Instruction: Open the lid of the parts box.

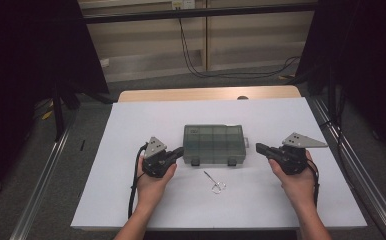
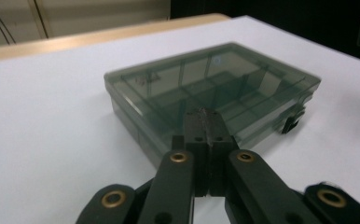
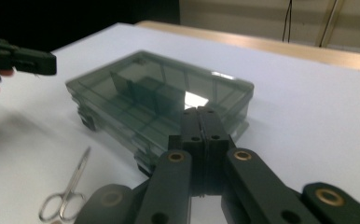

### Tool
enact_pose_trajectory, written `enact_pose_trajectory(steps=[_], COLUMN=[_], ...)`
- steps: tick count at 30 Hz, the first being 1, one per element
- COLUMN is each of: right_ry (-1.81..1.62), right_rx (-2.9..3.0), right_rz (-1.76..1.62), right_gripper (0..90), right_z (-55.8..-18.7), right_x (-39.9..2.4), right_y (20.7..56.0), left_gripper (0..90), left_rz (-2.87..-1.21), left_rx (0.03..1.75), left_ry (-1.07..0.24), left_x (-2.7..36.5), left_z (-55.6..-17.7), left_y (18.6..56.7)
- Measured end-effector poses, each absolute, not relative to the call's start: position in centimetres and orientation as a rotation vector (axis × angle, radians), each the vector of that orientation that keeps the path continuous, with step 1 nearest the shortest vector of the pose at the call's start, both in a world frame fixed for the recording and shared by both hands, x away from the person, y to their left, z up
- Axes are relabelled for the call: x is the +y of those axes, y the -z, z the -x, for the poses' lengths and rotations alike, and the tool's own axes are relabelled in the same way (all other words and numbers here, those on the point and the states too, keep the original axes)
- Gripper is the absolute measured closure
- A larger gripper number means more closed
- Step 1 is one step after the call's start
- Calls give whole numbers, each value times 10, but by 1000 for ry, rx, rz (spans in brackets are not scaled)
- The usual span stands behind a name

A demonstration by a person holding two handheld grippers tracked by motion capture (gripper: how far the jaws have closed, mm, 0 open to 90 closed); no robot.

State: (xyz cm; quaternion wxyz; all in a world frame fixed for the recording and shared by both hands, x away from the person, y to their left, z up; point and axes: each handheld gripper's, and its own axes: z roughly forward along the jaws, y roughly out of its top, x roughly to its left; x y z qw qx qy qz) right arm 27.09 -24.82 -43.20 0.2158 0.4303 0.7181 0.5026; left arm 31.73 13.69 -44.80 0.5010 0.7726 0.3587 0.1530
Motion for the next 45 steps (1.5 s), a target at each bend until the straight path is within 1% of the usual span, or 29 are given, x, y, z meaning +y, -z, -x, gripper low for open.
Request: enact_pose_trajectory(steps=[3, 10, 19, 30, 40, 43, 45], right_ry=[-1327, -1215, -1106, -1067, -1143, -1167, -1178], right_rx=[2038, 2124, 2208, 2231, 2188, 2163, 2150], right_rz=[-1196, -1209, -1200, -1193, -1190, -1196, -1195], right_gripper=[900, 900, 900, 900, 900, 900, 900], right_z=[-272, -277, -282, -285, -284, -284, -284], right_x=[-245, -237, -227, -220, -220, -220, -220], right_y=[437, 450, 463, 470, 463, 460, 458], left_gripper=[900, 900, 900, 900, 900, 900, 900], left_rz=[-1854, -1878, -1915, -1936, -1923, -1879, -1880], left_rx=[906, 986, 1043, 1012, 996, 987, 963], left_ry=[-318, -337, -317, -302, -302, -275, -254], left_x=[140, 147, 148, 144, 145, 147, 148], left_z=[-321, -326, -332, -330, -329, -328, -330], left_y=[455, 463, 476, 478, 477, 474, 470])
